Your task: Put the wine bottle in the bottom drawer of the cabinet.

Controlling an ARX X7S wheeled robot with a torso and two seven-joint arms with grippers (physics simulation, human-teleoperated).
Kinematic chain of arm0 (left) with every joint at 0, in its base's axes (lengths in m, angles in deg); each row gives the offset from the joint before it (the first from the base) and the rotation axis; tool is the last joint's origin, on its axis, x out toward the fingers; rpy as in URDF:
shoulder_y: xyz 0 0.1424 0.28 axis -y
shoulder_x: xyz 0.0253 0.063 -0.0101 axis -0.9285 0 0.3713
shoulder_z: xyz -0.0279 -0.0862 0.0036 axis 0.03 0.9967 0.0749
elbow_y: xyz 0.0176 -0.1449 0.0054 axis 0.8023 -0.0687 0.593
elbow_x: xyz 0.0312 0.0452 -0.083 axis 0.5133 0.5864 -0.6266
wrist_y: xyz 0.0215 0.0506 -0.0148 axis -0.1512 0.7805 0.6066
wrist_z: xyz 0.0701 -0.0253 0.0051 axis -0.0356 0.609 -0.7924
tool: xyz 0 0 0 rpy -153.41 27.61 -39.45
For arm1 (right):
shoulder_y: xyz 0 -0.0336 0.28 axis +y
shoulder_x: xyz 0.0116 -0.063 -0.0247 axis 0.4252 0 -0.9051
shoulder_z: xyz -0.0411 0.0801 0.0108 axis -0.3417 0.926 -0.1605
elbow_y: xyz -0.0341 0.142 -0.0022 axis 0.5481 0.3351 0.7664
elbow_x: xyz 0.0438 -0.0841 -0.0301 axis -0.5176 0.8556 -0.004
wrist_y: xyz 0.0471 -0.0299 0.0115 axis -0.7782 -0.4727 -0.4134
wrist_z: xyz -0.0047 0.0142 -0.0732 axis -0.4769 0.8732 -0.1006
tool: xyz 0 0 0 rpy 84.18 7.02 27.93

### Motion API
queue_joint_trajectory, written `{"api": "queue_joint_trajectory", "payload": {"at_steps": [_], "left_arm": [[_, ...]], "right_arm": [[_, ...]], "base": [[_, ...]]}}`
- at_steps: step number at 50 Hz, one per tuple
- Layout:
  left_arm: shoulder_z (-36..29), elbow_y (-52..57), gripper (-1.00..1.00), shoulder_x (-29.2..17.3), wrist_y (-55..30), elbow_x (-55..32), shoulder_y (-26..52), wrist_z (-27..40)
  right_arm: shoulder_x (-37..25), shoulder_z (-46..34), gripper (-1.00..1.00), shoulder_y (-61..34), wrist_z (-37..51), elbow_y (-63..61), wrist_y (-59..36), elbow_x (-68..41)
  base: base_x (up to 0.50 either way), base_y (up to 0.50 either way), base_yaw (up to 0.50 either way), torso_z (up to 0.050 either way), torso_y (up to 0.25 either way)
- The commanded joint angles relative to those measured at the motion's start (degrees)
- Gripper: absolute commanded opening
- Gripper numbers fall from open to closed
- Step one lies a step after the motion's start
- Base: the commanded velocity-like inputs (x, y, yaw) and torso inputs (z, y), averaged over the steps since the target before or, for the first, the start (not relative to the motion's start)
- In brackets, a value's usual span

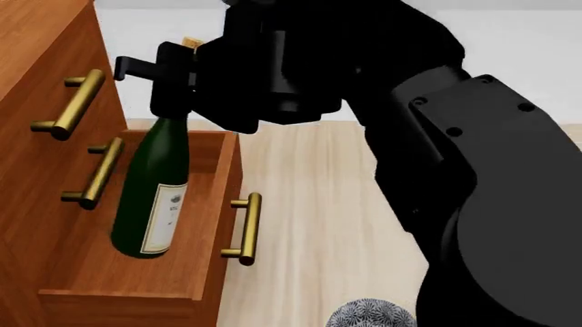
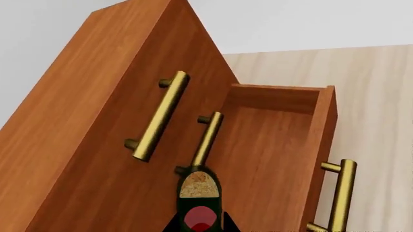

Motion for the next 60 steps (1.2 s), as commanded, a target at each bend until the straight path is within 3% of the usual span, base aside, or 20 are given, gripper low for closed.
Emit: {"api": "queue_joint_trajectory", "payload": {"at_steps": [1, 7, 8, 10, 16, 18, 20, 21, 22, 27, 28, 35, 41, 43, 44, 46, 54, 56, 58, 60], "left_arm": [[-1.21, 1.43, 1.0, -2.27, -4.2, 0.41, 2.04, -0.68], [-1.31, 1.31, 1.0, -2.17, -3.88, 0.4, 1.93, -0.65], [-0.29, 0.1, 1.0, -0.11, 0.07, -0.14, -0.08, -0.05], [-1.78, 1.5, 1.0, -2.67, -4.74, 0.49, 2.35, -0.79], [-2.35, 1.56, 1.0, -3.01, -5.09, 0.76, 2.29, -0.82], [-0.54, -0.99, 1.0, 0.82, 2.97, -0.18, -1.84, 0.51], [-2.64, 1.29, 1.0, -2.85, -3.9, 0.66, 1.58, -0.8], [-1.39, 0.16, 1.0, -0.7, 0.27, 0.09, -0.54, -0.12], [-2.36, 1.27, 1.0, -2.68, -3.43, 0.45, 1.4, -0.83], [-2.93, 1.54, 1.0, -3.28, -4.49, 0.64, 1.9, -1.05], [-1.71, 0.3, 1.0, -1.09, -0.17, 0.08, -0.34, -0.36], [-3.01, 1.82, 1.0, -3.56, -4.87, 0.67, 2.11, -1.25], [-0.16, -1.14, 1.0, 1.19, 4.68, -0.86, -2.48, 0.09], [-0.29, -0.69, 1.0, 0.62, 3.28, -0.76, -1.81, -0.16], [-1.76, 0.96, 1.0, -2.0, -1.9, -0.01, 0.69, -0.92], [-1.24, 0.4, 1.0, -0.88, 0.21, -0.23, -0.43, -0.55], [-2.94, 1.73, 1.0, -3.39, -4.52, 0.51, 2.03, -1.24], [-0.5, -0.78, 1.0, 0.71, 3.54, -0.67, -2.05, 0.02], [-0.26, -1.25, 1.0, 1.2, 4.7, -0.88, -2.55, 0.17], [-2.26, 1.13, 1.0, -2.48, -2.65, 0.11, 1.05, -0.97]], "right_arm": [[0.0, -3.77, -1.0, 0.89, -2.39, -1.02, 3.04, -4.21], [0.0, -3.66, -1.0, 2.01, -2.46, -1.29, 3.71, -3.41], [0.0, -3.67, -1.0, 2.18, -2.33, -1.39, 3.93, -3.26], [0.0, -3.56, -1.0, 2.27, -2.39, -1.68, 3.99, -3.1], [0.0, -3.24, -1.0, 2.23, -2.79, -2.79, 4.35, -2.34], [0.0, -3.16, -1.0, 2.36, -2.94, -3.02, 4.57, -1.99], [0.0, -3.09, -1.0, 2.42, -3.02, -3.18, 4.67, -1.73], [0.0, -3.04, -1.0, 2.4, -3.06, -3.25, 4.56, -1.71], [0.0, -2.97, -1.0, 2.26, -3.07, -3.5, 4.72, -1.55], [0.0, -2.74, -1.0, 1.91, -3.2, -4.54, 4.92, -0.89], [0.0, -2.66, -1.0, 1.93, -3.15, -4.71, 4.98, -0.85], [0.0, -2.49, -1.0, 1.77, -3.59, -5.19, 5.1, -0.07], [0.0, -2.45, -1.0, 1.75, -3.6, -5.26, 5.17, 0.27], [0.0, -2.48, -1.0, 1.73, -3.55, -5.37, 5.37, 0.56], [0.0, -2.42, -1.0, 1.74, -3.51, -5.28, 5.26, 0.42], [0.0, -2.46, -1.0, 1.68, -3.59, -5.38, 5.34, 0.7], [0.0, -2.42, -1.0, 1.47, -3.88, -5.4, 5.52, 1.08], [0.0, -2.4, -1.0, 1.34, -3.92, -5.29, 5.54, 1.13], [0.0, -2.35, -1.0, 1.04, -4.15, -5.28, 5.56, 1.22], [0.0, -2.39, -1.0, 0.8, -4.12, -5.24, 5.78, 1.34]], "base": [[0.0, 0.0, 0.0, 0.0, 0.0], [0.0, 0.0, 0.0, 0.0, 0.0], [0.0, 0.0, 0.0, 0.0, 0.0], [0.0, 0.0, 0.0, 0.0, 0.005], [0.0, 0.0, 0.0, 0.0, 0.0], [0.0, 0.0, 0.0, 0.0, 0.0], [0.0, 0.0, 0.0, 0.0, 0.0], [0.0, 0.0, 0.0, 0.01, 0.0], [0.0, 0.0, 0.0, 0.0, 0.0], [0.0, 0.0, 0.0, 0.0, 0.0], [0.0, 0.0, 0.0, 0.0, 0.01], [0.0, 0.0, 0.0, 0.0, -0.099], [0.0, 0.0, 0.0, 0.0, -0.1], [0.0, 0.0, 0.0, 0.0, -0.102], [0.0, 0.0, 0.0, 0.0, -0.1], [0.0, 0.0, 0.0, 0.0, -0.1], [0.0, 0.0, 0.0, 0.0, -0.102], [0.0, 0.0, 0.0, 0.0, -0.1], [0.0, 0.0, 0.0, 0.0, -0.101], [0.0, 0.0, 0.0, 0.0, -0.102]]}}
